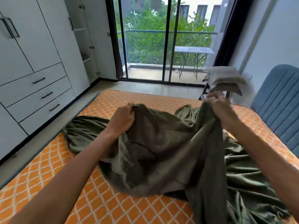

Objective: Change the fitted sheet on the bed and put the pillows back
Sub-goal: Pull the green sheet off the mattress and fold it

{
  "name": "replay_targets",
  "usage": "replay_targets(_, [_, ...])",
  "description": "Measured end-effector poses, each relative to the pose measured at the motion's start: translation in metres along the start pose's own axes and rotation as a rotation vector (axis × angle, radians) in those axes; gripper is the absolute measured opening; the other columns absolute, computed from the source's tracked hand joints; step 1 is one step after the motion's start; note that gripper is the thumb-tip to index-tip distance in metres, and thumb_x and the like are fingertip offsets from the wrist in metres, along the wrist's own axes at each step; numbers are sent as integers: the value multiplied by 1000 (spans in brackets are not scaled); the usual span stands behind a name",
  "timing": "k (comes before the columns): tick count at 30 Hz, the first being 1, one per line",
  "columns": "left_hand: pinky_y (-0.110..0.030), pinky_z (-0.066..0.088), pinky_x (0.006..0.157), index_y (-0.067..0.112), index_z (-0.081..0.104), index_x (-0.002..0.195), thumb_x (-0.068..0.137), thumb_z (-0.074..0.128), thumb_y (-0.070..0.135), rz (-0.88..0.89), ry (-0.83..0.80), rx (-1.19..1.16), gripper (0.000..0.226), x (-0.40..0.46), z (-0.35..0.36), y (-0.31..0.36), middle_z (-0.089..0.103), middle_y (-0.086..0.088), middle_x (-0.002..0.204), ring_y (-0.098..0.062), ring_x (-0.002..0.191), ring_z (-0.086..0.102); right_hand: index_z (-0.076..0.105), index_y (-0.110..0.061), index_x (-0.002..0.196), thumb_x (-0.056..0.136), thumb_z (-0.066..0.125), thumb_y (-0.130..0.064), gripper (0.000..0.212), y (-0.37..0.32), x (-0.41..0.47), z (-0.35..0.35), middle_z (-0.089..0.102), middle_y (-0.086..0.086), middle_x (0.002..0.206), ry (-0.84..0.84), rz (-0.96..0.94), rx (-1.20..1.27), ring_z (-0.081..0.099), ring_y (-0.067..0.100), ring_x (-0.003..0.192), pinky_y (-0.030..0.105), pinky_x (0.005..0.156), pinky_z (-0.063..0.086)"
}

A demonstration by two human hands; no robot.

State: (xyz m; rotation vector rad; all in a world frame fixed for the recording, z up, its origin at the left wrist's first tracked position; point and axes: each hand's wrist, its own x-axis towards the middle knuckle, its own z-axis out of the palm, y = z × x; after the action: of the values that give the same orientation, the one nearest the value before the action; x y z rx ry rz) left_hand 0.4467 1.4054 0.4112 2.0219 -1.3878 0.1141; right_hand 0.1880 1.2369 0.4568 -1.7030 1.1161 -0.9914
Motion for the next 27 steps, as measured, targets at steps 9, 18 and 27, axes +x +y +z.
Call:
replay_targets(9, [-33, 40, 65, 9, 62, 100, 88, 54, 19, 327, -179, 347, 18, 31, -24, 48, 67, -12, 95, -31, 90, 62, 65, -21, 94, 85, 62, -26, 11, 2, -25, 113, 67, 5, 90, -429, -338, -447, 63, 26, 94, 33, 73, 44])
replay_targets(18, [-31, 46, 87, 7, 65, 107, 82, 66, 11, 94, -84, 34, 25, 27, -28, -63, 61, -8, 105, -25, 100, 60, 65, -11, 114, 88, 48, -13, 31, -49, -9, 135, 60, 10, 115, -120, -401, -452, 54, 29, 111, 31, 87, 38])
replay_targets(27, [-23, 38, 69, 2, 70, 97, 81, 54, -3, -187, -186, 26, 23, 16, -36, -168, 71, -14, 94, -26, 92, 65, 65, -5, 117, 93, 50, -11, 29, -81, -2, 104, 65, 18, 115, 119, -332, -409, 54, 34, 113, 32, 91, 39])
